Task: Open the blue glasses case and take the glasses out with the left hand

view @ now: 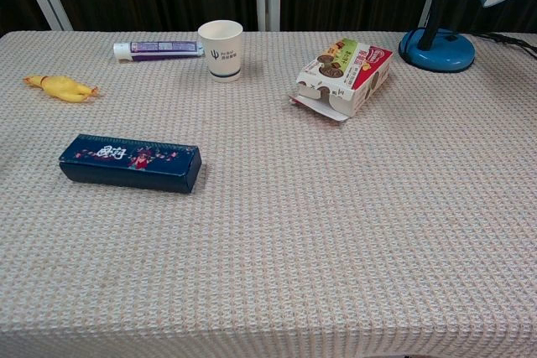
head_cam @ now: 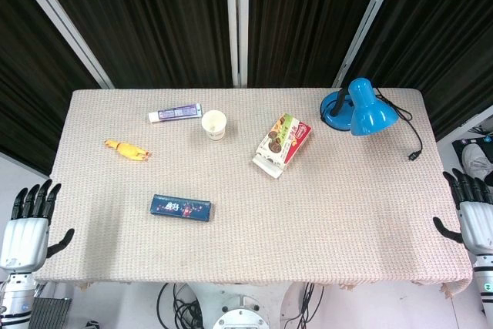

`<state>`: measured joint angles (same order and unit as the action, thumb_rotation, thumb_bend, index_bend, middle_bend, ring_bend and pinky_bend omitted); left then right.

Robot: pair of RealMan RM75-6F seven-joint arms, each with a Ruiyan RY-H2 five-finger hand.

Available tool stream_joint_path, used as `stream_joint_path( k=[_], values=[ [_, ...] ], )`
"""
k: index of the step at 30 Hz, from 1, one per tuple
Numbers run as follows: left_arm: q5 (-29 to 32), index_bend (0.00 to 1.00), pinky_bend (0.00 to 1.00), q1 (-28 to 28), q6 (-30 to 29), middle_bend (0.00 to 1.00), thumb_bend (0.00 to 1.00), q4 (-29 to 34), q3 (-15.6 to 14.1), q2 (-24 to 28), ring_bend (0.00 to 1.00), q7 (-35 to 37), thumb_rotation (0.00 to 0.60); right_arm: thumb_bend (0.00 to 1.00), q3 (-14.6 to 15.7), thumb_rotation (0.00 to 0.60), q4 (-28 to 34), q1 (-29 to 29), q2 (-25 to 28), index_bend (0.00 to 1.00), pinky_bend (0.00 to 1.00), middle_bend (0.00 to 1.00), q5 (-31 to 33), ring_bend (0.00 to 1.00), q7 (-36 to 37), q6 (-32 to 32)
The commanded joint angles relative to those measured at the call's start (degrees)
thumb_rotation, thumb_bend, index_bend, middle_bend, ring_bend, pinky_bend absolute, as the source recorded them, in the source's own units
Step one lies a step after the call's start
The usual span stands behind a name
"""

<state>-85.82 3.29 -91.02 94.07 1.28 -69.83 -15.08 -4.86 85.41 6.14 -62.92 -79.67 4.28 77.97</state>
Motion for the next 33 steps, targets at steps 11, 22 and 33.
stream_joint_path(
  k=[11, 22, 33],
  values=[
    [-2.0, 0.02, 0.0, 2.8, 5.3, 0.02, 0.23, 4.4, -0.4, 1.3, 0.0, -0.3, 0.6, 0.21, -1.3, 0.6, -1.4, -1.0, 1.2, 0.0, 0.0, 0.0, 0.4, 0.0, 3.5, 2.3],
    [0.4, 0.01, 0.01, 12.5, 20.3, 0.02, 0.26, 7.2, 1.9, -1.2, 0.0, -1.5, 0.6, 0.22, -2.8, 0.6, 0.0, -0.3, 2.6, 0.0, 0.0, 0.0, 2.5, 0.0, 3.3, 1.2],
    [6.5, 0.0, 0.02, 22.6, 37.3, 0.05, 0.37, -0.5, 3.2, -5.8, 0.0, 8.7, 0.6, 0.28, -3.5, 0.6, 2.7, 0.0, 3.7, 0.0, 0.0, 0.0, 4.6, 0.0, 1.4, 0.1]
  ],
)
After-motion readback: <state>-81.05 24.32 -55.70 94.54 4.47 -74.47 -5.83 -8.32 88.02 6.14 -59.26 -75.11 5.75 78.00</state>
